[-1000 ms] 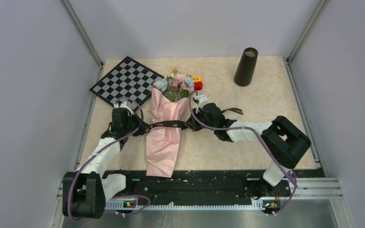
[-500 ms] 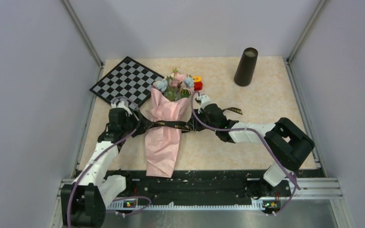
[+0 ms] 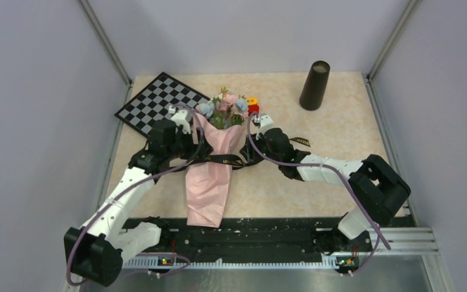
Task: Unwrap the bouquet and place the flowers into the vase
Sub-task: Untie the ribbon from the wrapping paper.
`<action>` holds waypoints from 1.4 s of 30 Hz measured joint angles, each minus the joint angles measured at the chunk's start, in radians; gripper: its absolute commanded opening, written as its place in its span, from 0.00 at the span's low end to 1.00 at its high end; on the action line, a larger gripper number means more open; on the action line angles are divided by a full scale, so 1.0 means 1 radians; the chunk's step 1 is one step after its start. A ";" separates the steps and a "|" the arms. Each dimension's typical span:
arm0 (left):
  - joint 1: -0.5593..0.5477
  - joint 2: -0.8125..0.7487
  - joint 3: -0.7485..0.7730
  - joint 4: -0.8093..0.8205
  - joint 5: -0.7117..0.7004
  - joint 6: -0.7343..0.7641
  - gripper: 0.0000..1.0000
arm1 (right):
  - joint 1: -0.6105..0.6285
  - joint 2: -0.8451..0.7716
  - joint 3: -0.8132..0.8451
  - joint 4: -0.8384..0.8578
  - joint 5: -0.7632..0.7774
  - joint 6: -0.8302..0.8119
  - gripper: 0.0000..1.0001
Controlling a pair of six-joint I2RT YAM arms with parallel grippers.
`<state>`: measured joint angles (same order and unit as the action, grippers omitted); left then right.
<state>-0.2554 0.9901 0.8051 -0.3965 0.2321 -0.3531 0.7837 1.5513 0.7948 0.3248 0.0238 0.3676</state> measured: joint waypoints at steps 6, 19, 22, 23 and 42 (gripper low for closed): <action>-0.161 0.128 0.069 -0.032 0.046 0.209 0.87 | -0.015 -0.026 -0.001 -0.011 -0.007 0.005 0.45; -0.313 0.334 0.124 -0.088 0.018 0.566 0.87 | -0.114 -0.141 -0.101 0.035 -0.058 0.065 0.41; -0.342 0.359 0.126 -0.090 -0.030 0.597 0.85 | -0.127 -0.144 -0.121 0.036 -0.075 0.075 0.39; -0.349 0.365 0.127 -0.092 -0.049 0.603 0.83 | -0.133 -0.145 -0.126 0.037 -0.080 0.080 0.38; -0.476 0.406 0.133 -0.042 -0.358 0.611 0.39 | -0.152 -0.145 -0.134 0.054 -0.124 0.106 0.34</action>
<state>-0.7319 1.3956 0.9382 -0.4381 -0.1257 0.2581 0.6315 1.4063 0.6605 0.3786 -0.1001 0.4736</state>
